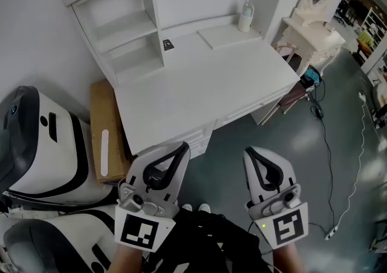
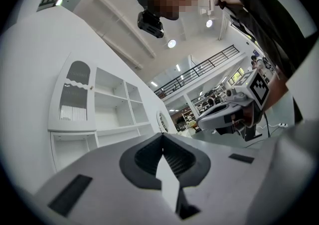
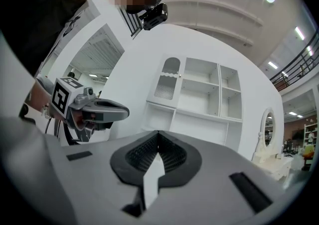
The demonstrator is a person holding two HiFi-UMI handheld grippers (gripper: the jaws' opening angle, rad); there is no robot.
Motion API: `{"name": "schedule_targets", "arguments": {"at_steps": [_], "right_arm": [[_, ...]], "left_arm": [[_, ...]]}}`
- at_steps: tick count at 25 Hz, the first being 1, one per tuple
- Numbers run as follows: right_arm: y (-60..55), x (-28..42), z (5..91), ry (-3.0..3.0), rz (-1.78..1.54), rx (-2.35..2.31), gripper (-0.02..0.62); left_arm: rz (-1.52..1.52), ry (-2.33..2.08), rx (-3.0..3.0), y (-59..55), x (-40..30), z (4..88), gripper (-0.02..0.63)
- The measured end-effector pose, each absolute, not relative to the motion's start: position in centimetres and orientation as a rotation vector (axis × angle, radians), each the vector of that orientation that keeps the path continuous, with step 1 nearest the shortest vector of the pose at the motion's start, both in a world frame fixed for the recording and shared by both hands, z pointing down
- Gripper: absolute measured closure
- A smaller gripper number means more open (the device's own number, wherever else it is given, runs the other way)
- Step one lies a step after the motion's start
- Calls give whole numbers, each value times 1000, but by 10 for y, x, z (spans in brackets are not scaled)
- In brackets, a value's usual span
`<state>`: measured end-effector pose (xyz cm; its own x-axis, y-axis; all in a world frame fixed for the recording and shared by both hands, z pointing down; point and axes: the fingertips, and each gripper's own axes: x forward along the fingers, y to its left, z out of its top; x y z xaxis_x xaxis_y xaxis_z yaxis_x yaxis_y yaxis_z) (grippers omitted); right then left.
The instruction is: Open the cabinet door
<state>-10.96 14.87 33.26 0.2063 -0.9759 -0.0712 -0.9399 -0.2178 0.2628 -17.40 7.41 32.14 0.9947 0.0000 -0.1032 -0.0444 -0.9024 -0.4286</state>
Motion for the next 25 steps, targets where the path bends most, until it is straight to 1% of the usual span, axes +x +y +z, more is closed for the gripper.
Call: {"name": "schedule_targets", "arguments": {"at_steps": [19,25], "right_arm": [[202,-91,338,-1883,-366,2315,597],[205,-82,337,-1883,-383,2337,597]], "left_arm": [[161,38,-2686,135,-152,321,606],[160,35,-2676,137,-146,322,606]]}}
